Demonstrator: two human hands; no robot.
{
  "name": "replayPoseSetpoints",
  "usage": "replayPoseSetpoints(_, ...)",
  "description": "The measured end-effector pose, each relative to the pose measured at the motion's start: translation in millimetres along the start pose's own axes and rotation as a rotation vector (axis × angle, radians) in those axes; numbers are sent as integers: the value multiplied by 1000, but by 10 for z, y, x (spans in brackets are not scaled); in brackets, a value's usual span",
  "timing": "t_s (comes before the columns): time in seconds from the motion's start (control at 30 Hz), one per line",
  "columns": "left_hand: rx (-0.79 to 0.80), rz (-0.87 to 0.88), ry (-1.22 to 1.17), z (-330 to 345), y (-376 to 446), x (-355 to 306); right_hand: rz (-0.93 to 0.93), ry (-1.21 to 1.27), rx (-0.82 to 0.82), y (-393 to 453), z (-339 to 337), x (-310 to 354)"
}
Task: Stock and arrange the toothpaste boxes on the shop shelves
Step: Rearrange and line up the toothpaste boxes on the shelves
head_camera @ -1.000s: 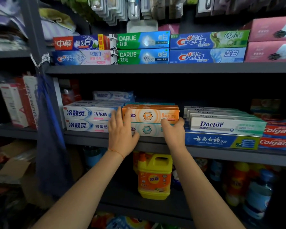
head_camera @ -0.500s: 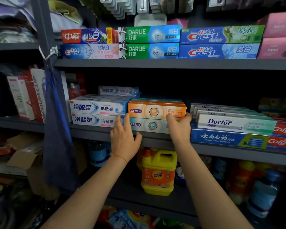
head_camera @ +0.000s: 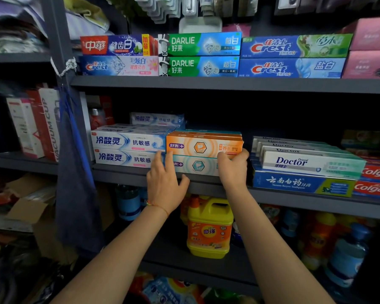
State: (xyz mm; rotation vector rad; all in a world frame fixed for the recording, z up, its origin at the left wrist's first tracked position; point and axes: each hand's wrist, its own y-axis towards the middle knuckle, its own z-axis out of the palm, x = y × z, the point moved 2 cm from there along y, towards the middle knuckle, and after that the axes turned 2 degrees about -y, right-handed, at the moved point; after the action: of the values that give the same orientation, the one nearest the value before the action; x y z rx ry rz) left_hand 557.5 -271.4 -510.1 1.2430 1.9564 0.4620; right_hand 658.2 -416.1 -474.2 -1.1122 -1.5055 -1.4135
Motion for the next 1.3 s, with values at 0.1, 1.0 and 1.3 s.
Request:
replayPoseSetpoints(0.1,6,3,6,3,2,14,0,-22,-15,5,8,3)
replayPoseSetpoints(1.0,-9,27,34,48,-12,30,-160,-143,-81,-68,31,-21)
replayPoseSetpoints(1.3,-101,142,76,-129,203,6,-451,-346,-125,-22,17,194)
